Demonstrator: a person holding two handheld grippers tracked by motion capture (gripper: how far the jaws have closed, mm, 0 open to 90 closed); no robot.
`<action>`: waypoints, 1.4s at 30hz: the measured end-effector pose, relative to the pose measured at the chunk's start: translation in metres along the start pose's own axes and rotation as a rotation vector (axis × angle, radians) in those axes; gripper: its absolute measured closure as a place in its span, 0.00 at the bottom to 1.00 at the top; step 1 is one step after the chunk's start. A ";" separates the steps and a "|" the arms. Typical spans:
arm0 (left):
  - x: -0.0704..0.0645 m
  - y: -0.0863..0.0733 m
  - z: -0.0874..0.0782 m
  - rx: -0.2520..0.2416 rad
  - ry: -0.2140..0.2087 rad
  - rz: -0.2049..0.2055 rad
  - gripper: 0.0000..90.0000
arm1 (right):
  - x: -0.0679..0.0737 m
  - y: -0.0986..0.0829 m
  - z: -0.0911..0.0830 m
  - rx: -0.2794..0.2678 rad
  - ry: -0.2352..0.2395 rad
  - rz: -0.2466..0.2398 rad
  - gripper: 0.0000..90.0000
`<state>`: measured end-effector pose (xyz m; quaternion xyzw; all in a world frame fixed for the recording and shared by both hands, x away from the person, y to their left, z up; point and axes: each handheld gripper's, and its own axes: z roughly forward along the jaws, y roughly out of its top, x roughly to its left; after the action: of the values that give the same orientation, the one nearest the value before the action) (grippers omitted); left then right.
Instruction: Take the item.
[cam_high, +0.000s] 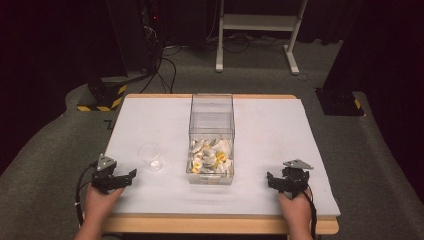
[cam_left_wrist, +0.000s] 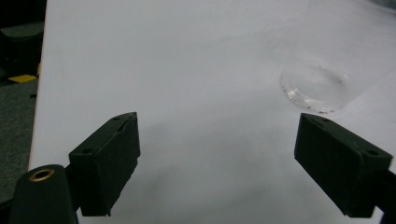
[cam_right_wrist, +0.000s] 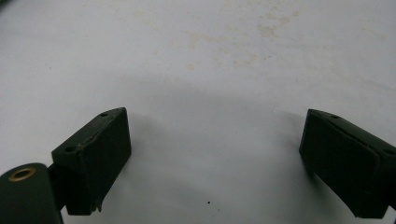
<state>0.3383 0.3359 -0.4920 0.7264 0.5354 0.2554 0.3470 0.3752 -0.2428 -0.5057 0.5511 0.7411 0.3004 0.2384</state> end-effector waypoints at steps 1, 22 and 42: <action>0.000 0.001 -0.001 -0.003 -0.007 0.010 0.16 | 0.000 0.000 0.000 0.000 0.001 0.000 0.10; -0.015 0.014 -0.014 -0.050 -0.075 0.038 0.16 | 0.000 0.000 0.000 0.002 0.001 0.003 0.10; -0.033 0.038 -0.019 -0.062 -0.128 0.039 0.17 | 0.000 0.000 0.000 0.000 0.000 0.000 0.10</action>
<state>0.3375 0.3020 -0.4509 0.7406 0.4896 0.2318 0.3976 0.3752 -0.2428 -0.5057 0.5511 0.7412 0.3003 0.2383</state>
